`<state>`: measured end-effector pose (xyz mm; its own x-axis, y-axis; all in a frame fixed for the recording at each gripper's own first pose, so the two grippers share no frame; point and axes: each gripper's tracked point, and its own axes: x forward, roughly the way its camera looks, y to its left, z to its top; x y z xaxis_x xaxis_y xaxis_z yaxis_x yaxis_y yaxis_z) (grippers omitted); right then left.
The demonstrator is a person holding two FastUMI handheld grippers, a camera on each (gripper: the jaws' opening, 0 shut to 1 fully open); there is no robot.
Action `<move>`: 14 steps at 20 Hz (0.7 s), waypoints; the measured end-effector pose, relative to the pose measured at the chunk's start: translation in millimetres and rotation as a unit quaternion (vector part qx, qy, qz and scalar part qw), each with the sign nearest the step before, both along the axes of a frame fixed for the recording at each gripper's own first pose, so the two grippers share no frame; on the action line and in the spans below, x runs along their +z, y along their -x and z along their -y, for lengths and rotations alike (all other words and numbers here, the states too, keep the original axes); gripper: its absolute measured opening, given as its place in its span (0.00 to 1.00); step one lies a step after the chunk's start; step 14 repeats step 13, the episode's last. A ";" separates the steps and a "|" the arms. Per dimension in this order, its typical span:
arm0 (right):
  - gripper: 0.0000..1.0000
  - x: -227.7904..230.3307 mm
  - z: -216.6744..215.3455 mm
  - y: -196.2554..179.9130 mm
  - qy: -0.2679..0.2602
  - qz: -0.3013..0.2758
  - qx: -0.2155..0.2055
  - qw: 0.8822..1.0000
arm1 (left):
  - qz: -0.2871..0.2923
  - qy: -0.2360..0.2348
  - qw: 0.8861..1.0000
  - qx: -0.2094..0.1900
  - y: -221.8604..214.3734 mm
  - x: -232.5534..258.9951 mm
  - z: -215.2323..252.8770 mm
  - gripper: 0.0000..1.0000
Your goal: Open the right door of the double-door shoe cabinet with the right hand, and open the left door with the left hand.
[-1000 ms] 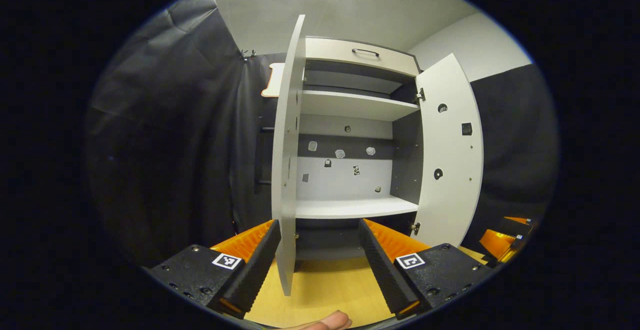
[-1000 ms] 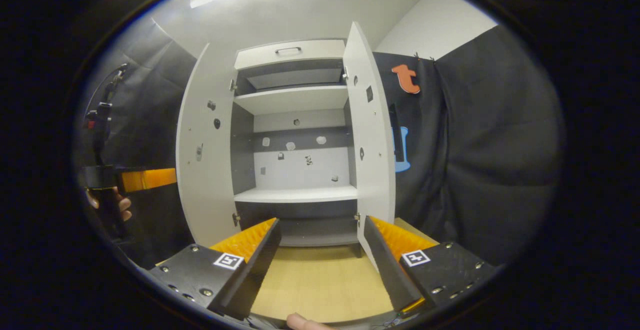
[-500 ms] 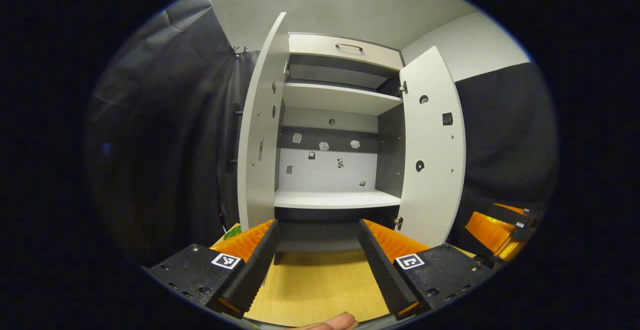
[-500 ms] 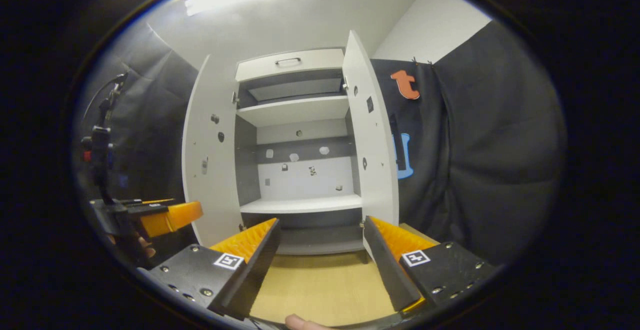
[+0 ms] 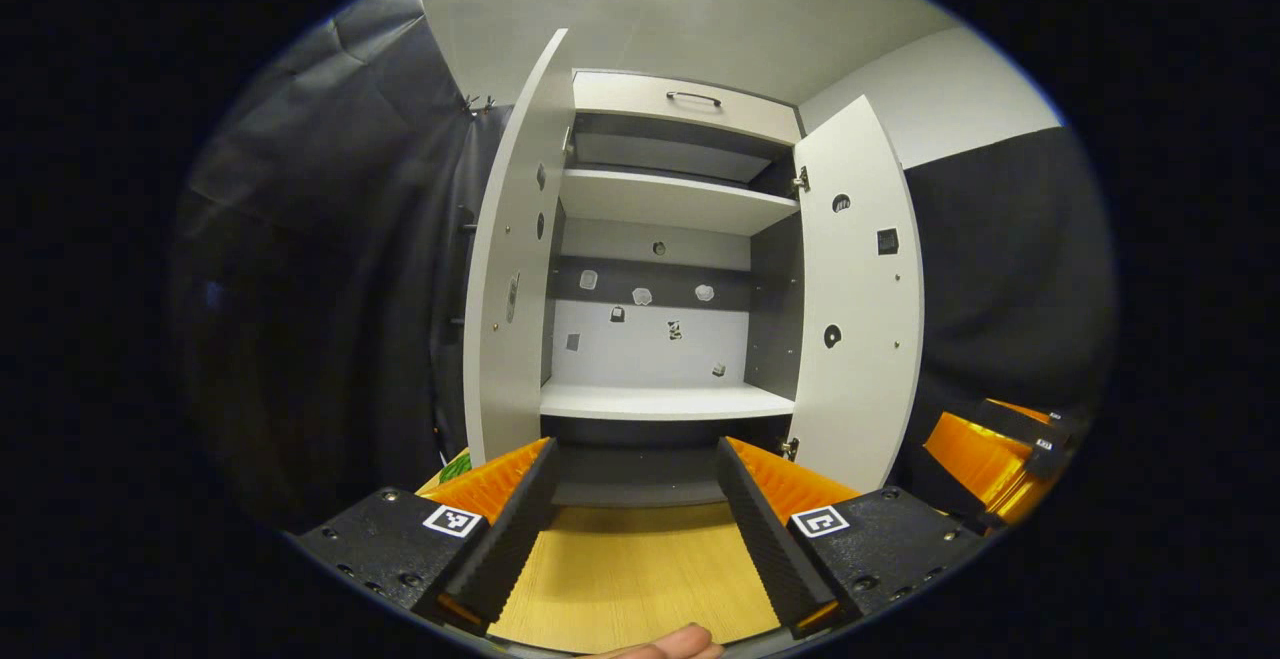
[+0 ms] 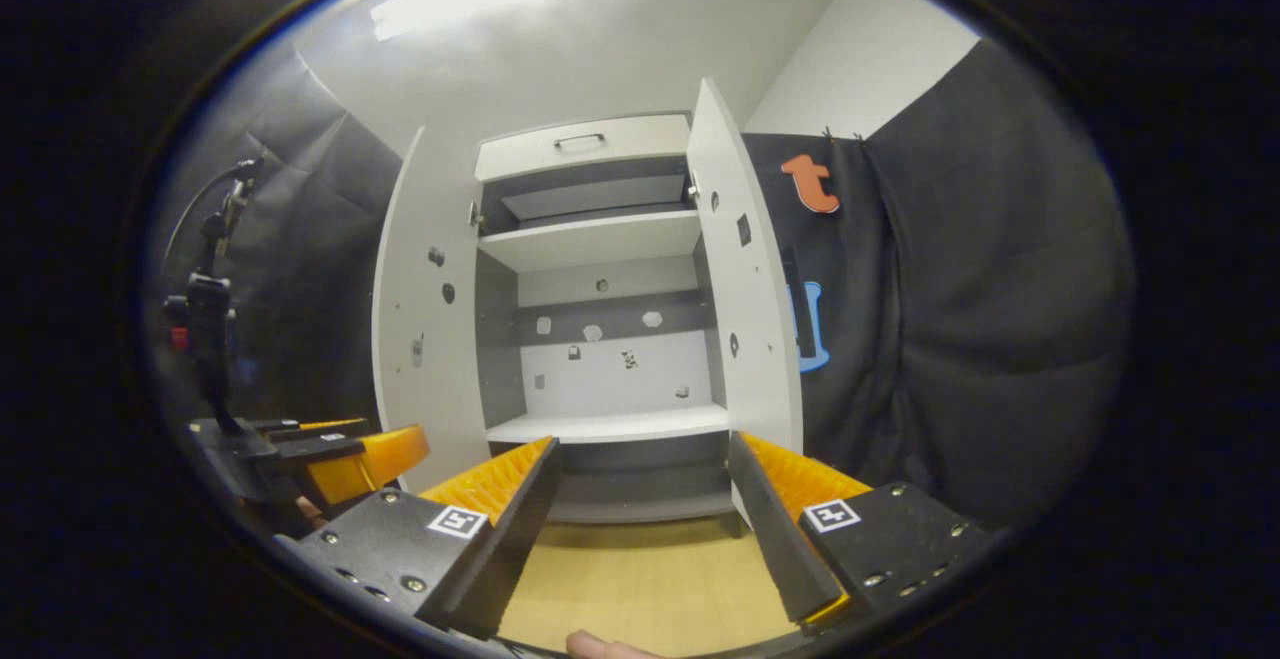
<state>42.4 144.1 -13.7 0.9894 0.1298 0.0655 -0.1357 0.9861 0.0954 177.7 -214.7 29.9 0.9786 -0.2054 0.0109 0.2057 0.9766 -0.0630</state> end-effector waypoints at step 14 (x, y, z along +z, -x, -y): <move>0.99 -4.7 -7.6 -5.5 0.010 -0.003 -0.006 1.000 | 0.017 -0.011 1.000 0.020 -7.9 3.2 -9.7 0.97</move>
